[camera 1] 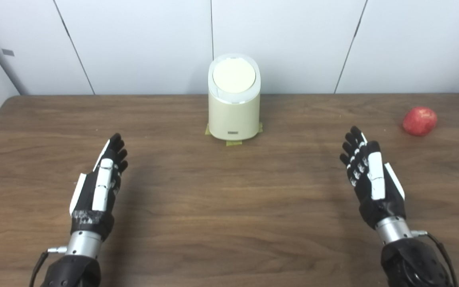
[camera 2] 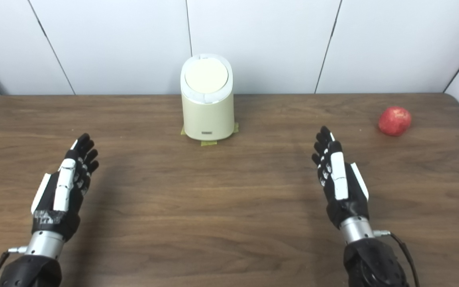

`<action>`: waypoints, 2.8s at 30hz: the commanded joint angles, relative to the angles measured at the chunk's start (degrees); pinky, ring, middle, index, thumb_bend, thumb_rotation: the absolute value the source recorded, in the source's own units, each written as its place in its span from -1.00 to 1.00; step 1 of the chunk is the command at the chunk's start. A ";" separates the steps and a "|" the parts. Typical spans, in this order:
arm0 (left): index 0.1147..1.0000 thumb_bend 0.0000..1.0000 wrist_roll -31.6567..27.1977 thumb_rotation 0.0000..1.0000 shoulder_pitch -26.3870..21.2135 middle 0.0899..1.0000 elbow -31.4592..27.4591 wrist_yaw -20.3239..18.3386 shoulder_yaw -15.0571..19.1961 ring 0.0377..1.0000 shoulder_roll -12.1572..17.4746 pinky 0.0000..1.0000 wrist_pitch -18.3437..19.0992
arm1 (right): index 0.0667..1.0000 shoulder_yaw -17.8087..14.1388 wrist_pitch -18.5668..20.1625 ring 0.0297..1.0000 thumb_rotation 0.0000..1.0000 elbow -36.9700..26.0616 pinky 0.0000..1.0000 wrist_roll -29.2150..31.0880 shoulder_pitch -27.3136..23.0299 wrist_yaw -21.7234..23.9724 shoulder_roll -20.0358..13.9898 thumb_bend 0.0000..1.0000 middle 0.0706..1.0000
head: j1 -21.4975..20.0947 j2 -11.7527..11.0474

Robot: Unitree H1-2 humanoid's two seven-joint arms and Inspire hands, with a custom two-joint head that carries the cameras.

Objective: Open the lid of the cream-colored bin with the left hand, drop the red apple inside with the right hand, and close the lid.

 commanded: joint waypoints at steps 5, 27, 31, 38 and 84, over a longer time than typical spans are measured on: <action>0.97 -0.27 0.90 0.90 1.69 0.97 0.87 0.45 -0.57 0.98 -1.94 0.96 -3.43 | 1.00 -0.24 -5.41 1.00 1.00 1.17 1.00 0.73 -0.36 1.22 -0.10 0.30 1.00 | 0.62 -3.64; 1.00 -0.34 3.69 0.75 1.78 1.00 4.75 -0.26 -2.88 1.00 -0.53 0.98 -7.14 | 1.00 0.01 -11.30 1.00 1.00 6.60 1.00 1.01 -0.34 3.00 -0.19 0.26 1.00 | 1.04 -8.45; 1.00 -0.18 6.36 0.52 1.45 1.00 3.73 0.28 -3.30 0.99 0.04 0.96 -5.19 | 1.00 0.00 -11.14 1.00 1.00 6.65 1.00 1.29 -0.56 2.99 -0.14 0.26 1.00 | 1.12 -7.93; 0.96 0.21 12.62 -0.05 -3.33 0.94 0.68 2.46 -3.73 0.95 0.51 0.89 0.42 | 1.00 -0.10 -10.93 1.00 1.00 7.10 1.00 1.43 -0.89 2.77 -0.07 0.26 1.00 | 1.91 -7.51; 0.94 0.68 43.55 -0.61 -56.13 0.93 33.28 -24.72 -4.75 0.83 1.48 0.71 12.05 | 1.00 0.81 -8.27 1.00 1.00 6.12 0.95 -0.40 -2.11 1.24 1.71 0.32 1.00 | 0.62 -4.82</action>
